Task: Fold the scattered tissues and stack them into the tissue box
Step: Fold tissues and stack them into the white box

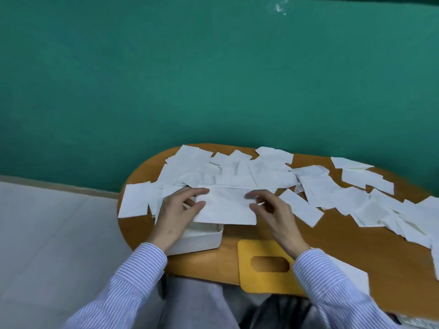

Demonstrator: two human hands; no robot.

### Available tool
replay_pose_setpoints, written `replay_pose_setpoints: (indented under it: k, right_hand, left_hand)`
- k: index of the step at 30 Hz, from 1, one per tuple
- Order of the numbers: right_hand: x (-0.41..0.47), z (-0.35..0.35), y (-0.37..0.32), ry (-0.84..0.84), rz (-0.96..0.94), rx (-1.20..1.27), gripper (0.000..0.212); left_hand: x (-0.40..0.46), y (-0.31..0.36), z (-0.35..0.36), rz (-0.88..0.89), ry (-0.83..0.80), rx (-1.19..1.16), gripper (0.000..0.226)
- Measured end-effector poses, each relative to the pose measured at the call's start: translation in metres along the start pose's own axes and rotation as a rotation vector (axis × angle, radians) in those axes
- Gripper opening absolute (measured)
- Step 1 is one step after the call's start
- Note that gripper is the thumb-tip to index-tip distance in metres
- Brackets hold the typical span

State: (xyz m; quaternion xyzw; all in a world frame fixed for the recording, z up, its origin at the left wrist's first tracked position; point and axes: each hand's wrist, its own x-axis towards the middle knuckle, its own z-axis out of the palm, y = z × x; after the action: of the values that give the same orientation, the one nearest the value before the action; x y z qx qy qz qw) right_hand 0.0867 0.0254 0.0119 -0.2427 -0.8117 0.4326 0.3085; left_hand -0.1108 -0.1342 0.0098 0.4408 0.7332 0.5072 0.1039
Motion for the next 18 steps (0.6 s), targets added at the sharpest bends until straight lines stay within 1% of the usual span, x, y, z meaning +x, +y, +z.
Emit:
replay_pose_setpoints:
  k: [3,7,12,14,18]
  right_hand:
    - [0.013,0.033,-0.007,-0.069,0.002,-0.035,0.02]
    - [0.027,0.069,-0.008,-0.163,0.052,-0.113,0.024]
    - [0.034,0.086,0.0,-0.212,0.077,-0.271,0.022]
    - [0.036,0.087,0.004,-0.223,0.085,-0.323,0.021]
    - [0.039,0.088,0.012,-0.215,0.084,-0.4,0.021]
  left_hand:
    - [-0.008,-0.024,-0.029,-0.038,0.048,0.059,0.026]
    - [-0.016,-0.048,-0.048,-0.098,0.046,0.218,0.024]
    - [-0.018,-0.064,-0.051,-0.082,0.002,0.496,0.02]
    - [-0.017,-0.065,-0.048,-0.056,-0.029,0.555,0.019]
    - [-0.011,-0.063,-0.044,-0.011,-0.03,0.648,0.019]
